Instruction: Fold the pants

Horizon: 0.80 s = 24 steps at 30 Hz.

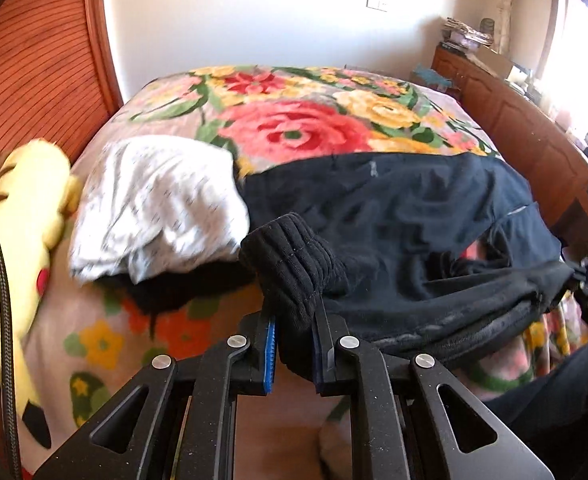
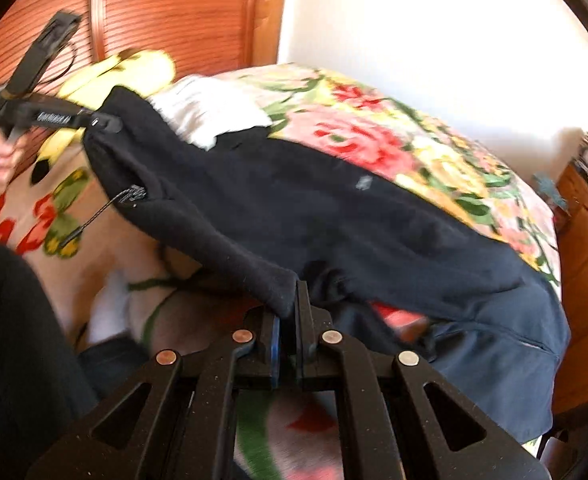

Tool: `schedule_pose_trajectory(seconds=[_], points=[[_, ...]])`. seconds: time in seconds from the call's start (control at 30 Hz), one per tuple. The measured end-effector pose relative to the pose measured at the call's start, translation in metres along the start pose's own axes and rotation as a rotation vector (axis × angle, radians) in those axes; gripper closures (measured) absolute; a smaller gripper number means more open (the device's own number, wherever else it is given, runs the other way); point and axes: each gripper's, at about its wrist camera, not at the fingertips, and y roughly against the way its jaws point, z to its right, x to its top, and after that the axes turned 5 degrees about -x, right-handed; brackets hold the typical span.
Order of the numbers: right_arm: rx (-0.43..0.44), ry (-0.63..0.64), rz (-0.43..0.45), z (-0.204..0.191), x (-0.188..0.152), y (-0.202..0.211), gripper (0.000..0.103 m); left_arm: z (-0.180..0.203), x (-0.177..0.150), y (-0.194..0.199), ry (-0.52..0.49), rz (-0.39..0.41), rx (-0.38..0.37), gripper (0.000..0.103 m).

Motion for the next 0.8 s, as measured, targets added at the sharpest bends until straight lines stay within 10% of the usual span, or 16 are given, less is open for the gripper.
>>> schedule_pose_trajectory(seconds=[0.8], points=[[-0.266,0.024,-0.022,0.138,0.132,-0.162,0.097,0.003,0.123,-0.167,0.061,0.014,0.035,0.087]])
